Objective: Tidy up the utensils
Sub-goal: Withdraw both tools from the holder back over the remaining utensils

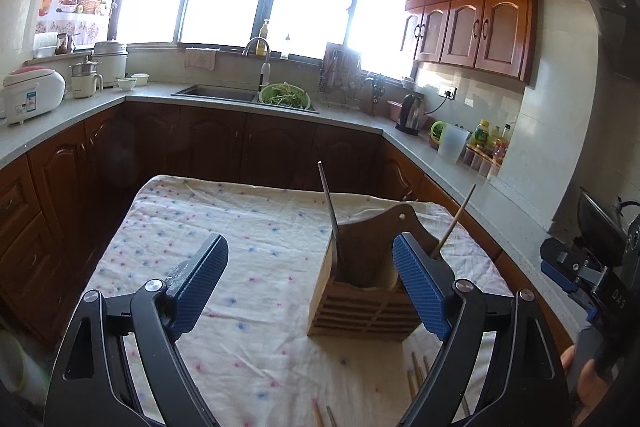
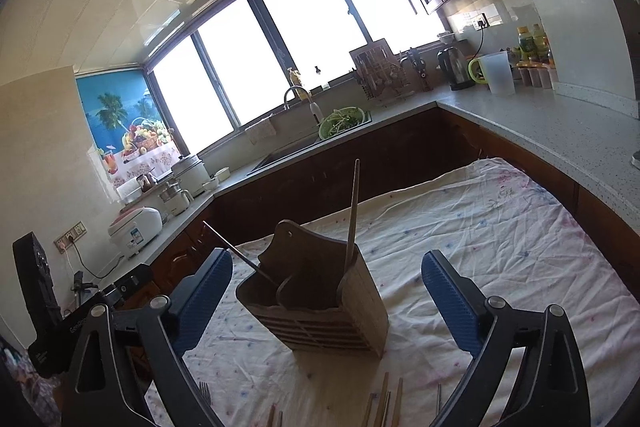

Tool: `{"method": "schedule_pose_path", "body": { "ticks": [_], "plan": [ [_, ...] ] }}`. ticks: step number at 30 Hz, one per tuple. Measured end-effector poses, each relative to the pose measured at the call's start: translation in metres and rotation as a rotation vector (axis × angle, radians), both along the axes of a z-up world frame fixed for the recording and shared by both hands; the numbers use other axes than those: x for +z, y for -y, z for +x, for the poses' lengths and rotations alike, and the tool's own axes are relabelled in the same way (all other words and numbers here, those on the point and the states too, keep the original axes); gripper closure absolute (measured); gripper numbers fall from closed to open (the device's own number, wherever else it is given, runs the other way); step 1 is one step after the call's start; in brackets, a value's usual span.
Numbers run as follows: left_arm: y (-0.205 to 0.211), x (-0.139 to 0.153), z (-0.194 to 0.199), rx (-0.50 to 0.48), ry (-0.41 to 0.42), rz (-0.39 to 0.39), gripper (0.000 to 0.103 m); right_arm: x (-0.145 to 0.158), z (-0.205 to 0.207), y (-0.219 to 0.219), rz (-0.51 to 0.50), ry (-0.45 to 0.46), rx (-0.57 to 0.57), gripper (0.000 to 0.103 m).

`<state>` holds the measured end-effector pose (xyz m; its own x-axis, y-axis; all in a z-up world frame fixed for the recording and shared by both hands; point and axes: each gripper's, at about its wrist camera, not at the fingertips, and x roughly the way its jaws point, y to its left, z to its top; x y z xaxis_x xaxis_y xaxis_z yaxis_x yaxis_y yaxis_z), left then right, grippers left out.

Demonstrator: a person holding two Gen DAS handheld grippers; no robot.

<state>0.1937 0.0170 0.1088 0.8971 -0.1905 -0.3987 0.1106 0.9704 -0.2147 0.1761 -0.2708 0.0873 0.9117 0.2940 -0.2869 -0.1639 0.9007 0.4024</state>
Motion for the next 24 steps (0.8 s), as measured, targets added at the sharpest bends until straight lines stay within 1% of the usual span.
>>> {"method": "schedule_pose_path", "body": {
  "ticks": [2,9,12,18,24],
  "plan": [
    [-0.004,-0.004,-0.014,-0.006,-0.010,-0.020,0.016,-0.004,-0.012,0.001,-0.017,-0.001,0.001,0.006],
    [-0.011,-0.023,-0.059,0.004,-0.055,-0.025,0.016,-0.018,-0.053,0.010,-0.042,-0.027,0.010,0.006],
    [-0.012,-0.032,-0.072,0.004,-0.080,-0.025,0.016,-0.024,-0.069,0.014,-0.055,-0.042,0.006,0.006],
    [-0.010,-0.050,-0.087,-0.010,-0.134,-0.026,0.016,-0.045,-0.096,0.019,-0.058,-0.082,-0.004,0.006],
    [-0.004,-0.071,-0.096,-0.029,-0.186,0.001,0.016,-0.066,-0.107,0.024,-0.058,-0.136,-0.016,0.006]
  ]
}}
